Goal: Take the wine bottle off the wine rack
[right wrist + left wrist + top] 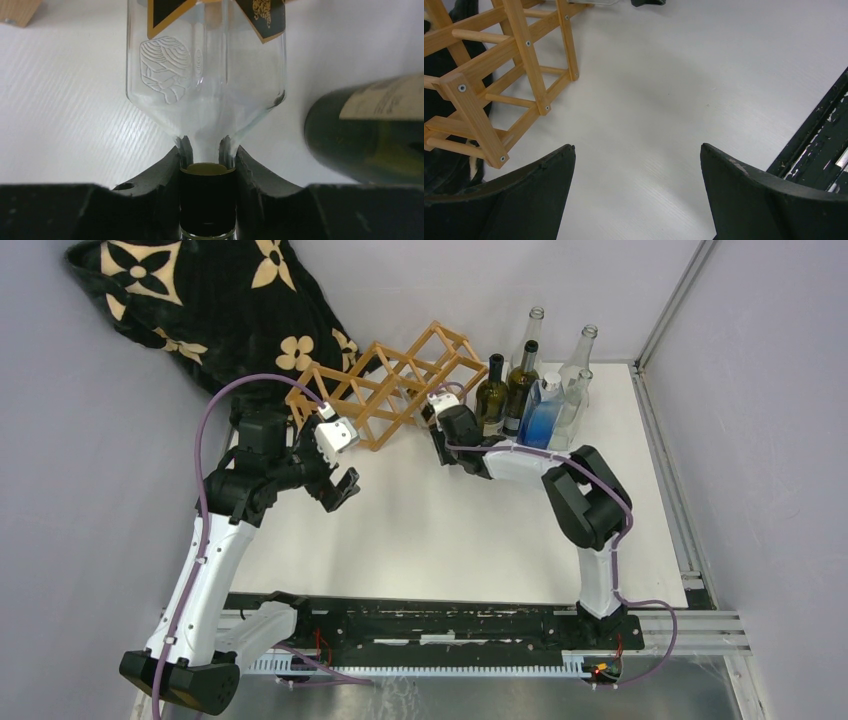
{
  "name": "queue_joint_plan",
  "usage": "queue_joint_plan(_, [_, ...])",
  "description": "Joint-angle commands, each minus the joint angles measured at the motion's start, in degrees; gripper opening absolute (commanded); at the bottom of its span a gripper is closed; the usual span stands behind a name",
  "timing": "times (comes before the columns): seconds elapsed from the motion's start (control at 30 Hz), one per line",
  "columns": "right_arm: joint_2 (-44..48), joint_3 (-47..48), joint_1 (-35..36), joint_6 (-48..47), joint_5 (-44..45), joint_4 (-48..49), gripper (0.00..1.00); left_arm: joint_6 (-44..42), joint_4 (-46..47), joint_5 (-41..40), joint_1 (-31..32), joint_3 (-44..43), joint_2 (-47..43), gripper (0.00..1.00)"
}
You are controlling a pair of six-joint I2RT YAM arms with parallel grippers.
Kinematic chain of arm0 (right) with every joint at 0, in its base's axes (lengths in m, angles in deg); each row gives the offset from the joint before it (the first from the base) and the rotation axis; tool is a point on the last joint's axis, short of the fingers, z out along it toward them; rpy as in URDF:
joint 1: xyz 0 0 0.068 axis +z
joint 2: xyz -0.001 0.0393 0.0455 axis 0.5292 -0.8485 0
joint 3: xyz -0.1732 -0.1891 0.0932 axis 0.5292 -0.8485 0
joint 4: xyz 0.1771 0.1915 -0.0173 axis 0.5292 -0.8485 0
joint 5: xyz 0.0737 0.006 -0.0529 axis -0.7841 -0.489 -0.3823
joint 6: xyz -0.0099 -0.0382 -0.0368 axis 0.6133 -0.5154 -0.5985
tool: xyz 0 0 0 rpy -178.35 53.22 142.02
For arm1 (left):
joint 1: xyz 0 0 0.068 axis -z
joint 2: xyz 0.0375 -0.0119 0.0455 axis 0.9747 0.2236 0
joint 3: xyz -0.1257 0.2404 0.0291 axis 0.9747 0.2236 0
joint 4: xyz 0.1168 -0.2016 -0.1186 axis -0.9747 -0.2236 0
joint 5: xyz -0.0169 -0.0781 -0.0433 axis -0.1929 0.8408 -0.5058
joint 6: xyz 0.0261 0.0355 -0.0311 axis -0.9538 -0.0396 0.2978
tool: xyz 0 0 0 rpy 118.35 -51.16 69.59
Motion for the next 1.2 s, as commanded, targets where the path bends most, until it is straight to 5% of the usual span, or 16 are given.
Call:
queue_joint_plan(0.0, [9.0,-5.6,-0.1,3.5,-1.7,3.6,0.00,-2.3,0.6,2.0,0.0,0.4,-1.1,1.00])
queue_joint_plan(0.7, [43.7,-43.9,1.0,23.2,-23.2,25.3,0.00,-26.7,-3.9,1.9,0.0,5.4,-4.4,1.00])
queue_joint_plan(0.97, [49.9,-45.7,1.5,22.5,-32.6,26.7,0.00,-36.0,-7.1,3.8,0.0,6.6,-3.7,1.00])
queue_joint_plan(1.17, [47.3,-38.5,6.4,16.3,-36.8,19.5,0.00,-40.6,-7.9,7.6,0.5,4.8,-1.0,1.00])
